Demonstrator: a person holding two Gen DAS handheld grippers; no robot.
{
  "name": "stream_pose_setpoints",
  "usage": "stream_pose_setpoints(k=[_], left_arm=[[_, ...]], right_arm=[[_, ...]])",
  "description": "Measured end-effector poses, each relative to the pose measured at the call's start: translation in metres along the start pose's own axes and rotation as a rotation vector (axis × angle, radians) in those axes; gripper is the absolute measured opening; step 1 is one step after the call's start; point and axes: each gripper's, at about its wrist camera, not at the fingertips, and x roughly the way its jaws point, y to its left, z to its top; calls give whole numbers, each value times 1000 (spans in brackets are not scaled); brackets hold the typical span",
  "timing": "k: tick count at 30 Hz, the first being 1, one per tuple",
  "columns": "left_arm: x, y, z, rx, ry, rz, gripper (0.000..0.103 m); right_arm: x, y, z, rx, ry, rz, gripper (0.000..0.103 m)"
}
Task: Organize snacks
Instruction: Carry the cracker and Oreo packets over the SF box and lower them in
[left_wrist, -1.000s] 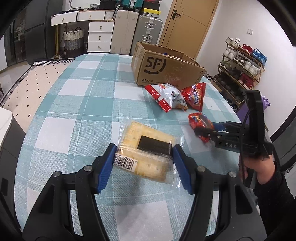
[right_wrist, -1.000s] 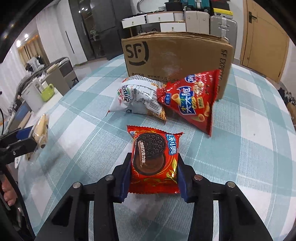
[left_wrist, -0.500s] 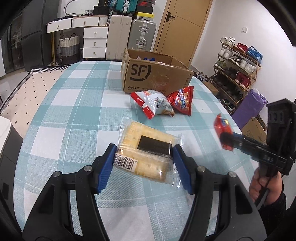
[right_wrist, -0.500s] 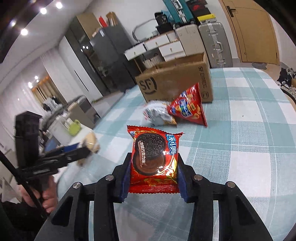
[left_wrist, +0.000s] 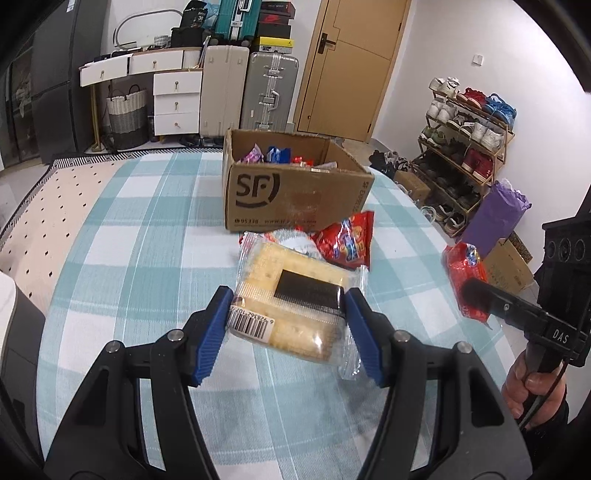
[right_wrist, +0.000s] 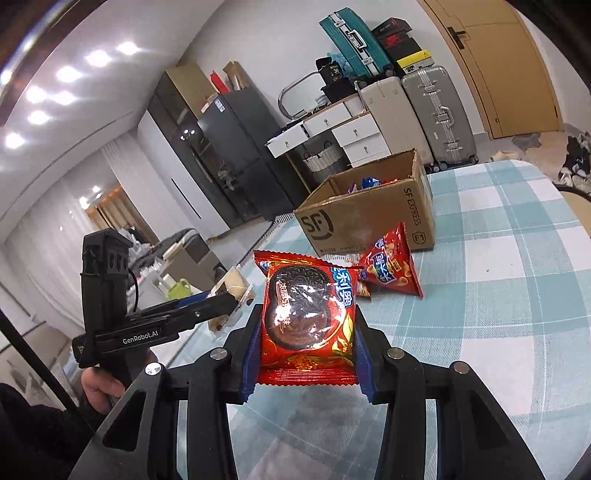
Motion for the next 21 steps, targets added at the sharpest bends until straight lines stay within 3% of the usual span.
stream_pose_setpoints(k=[21], left_arm=[[28, -6, 146, 107, 2, -15, 60]], right_arm=[[45, 22, 157, -139, -17, 3, 43]])
